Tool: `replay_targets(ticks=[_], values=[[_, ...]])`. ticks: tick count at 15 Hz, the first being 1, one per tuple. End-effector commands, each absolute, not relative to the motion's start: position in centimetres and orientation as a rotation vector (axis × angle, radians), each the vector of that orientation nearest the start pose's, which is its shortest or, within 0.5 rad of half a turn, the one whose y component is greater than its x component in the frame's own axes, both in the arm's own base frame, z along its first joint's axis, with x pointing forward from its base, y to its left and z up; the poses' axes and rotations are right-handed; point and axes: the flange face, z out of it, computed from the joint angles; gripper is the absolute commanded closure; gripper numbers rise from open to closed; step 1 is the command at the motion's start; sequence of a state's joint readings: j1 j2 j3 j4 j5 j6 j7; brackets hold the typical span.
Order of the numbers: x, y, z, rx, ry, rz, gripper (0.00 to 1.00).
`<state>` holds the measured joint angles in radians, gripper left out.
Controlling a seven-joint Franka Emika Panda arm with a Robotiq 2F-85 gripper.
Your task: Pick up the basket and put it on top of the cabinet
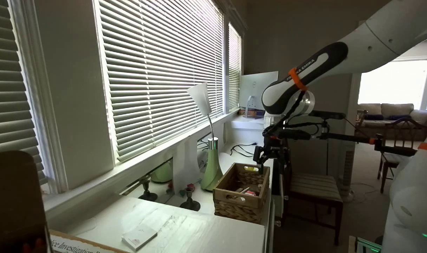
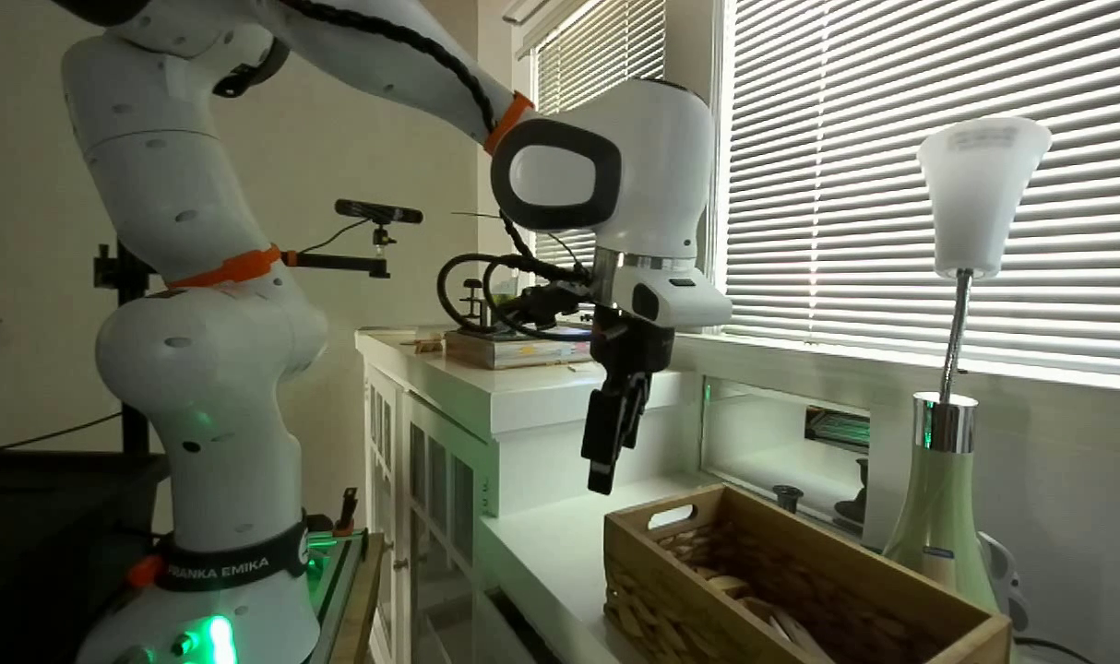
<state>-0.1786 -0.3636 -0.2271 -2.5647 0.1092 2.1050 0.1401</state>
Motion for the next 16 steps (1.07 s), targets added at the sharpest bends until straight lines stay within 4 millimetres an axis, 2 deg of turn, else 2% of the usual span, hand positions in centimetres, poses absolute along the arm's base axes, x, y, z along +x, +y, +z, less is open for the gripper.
replay_targets(ticks=[1,4,11,16], values=[[37.7,-15.2,37.8,-2.828,0.878,0.143,0.0],[38.2,-15.4,37.5,-2.823,0.905,0.157,0.0],[38.8,-19.6,34.3,-2.569,1.284,0.362,0.0],[40.6,-21.5,32.9,-2.441,1.572,0.357,0.0]])
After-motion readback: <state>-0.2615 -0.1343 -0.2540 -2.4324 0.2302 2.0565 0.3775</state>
